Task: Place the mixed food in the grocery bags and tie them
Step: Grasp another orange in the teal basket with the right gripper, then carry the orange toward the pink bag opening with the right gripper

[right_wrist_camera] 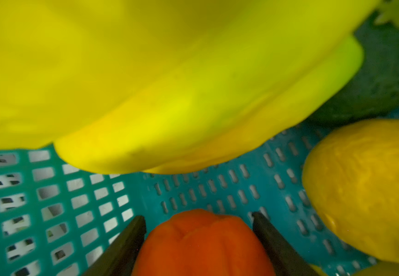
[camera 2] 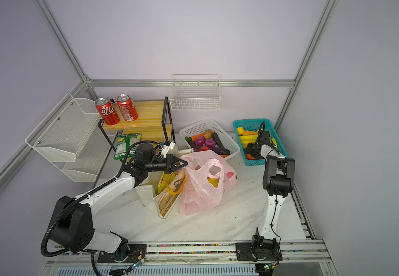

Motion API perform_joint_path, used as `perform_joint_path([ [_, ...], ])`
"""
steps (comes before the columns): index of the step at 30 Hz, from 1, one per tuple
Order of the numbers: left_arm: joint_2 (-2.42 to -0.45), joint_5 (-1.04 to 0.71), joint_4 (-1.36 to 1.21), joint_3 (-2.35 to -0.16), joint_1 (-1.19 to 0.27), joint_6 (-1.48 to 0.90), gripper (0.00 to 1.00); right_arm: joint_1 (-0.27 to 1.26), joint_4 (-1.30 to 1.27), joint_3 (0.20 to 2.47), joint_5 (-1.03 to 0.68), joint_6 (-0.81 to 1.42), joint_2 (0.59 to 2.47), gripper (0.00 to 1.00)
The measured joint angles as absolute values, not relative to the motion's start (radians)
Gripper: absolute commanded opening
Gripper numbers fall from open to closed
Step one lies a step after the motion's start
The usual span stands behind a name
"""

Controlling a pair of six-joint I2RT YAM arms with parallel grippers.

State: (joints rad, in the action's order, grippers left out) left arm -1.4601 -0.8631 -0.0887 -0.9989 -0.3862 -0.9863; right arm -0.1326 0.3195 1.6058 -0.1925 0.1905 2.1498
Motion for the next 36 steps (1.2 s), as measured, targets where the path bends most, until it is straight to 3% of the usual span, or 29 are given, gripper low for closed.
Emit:
perform_joint_path([
  [7, -1.46, -0.863, -0.089, -0.999, -0.386, -0.986, 0.0, -0.133, 0.282, 1.491, -0.202, 0.229, 1.926, 0.51],
  [15, -1.46, -0.863, -0.089, -0.999, -0.386, -0.986, 0.0, -0.088, 0.118, 1.108, -0.28, 0.354, 1.407, 0.5],
  [24, -1.46, -0.863, -0.089, -0.999, -0.386, -0.986, 0.0, -0.007, 0.357, 0.84, -0.308, 0.392, 0.883, 0.51],
  [30, -1.46, -0.863, -0.089, -0.999, -0.386, -0.986, 0.0, -0.002, 0.549, 0.815, -0.374, 0.4, 0.708, 0.51],
  [36, -1.46, -0.863, -0.089, -0.999, -0.386, -0.987, 0.0, 0.031, 0.596, 0.786, -0.471, 0.411, 0.702, 0.49],
])
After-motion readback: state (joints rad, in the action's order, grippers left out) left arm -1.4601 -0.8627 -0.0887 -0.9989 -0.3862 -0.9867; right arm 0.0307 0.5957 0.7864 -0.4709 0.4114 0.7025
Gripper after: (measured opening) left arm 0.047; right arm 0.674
